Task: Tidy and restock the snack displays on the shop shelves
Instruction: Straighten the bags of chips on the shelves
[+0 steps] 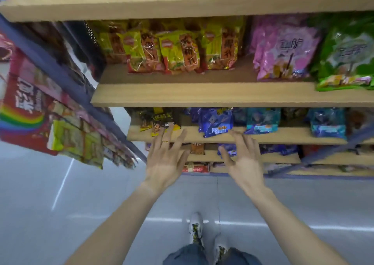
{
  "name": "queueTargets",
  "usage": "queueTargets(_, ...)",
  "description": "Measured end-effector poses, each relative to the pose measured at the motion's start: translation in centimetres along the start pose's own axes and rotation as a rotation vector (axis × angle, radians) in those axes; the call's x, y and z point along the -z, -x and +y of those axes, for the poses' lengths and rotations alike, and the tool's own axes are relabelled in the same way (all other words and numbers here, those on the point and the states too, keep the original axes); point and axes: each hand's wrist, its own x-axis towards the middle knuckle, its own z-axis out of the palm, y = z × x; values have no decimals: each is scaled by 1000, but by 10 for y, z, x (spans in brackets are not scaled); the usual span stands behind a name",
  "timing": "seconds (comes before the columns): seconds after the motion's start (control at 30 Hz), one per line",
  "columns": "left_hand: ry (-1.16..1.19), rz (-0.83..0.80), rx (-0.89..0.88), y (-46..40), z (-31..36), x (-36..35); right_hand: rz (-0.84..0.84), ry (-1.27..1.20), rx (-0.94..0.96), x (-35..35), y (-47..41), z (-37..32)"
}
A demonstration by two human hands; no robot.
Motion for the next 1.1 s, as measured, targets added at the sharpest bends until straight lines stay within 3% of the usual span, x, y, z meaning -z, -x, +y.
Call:
queueTargets(0.2,18,-21,198,1,-2,-36,-97,-75,15,-42,-11,-2)
queueTargets(0.37,41,166,207,-5,-26,-99,-101,-148,135,-105,-11,7)
queueTargets(0.6,217,467,408,-41,-92,-171,-76,-260,333,-213,-56,-7)
queueTargets(0.73,430,517,556,-75,-134,-190,-36,-249,266,-261,-104,-22)
queueTargets(0.83,543,580,533,-91,-159,-204,-104,-326,192,-289,-128,-27)
queueTargets(1.0,497,631,502,-100,-172,-217,-51,-460,259,-314,-139,-23)
queueTargets(1.1,598,643,406,-96,-178,-218,-81,-568,256,-312,-135,-20)
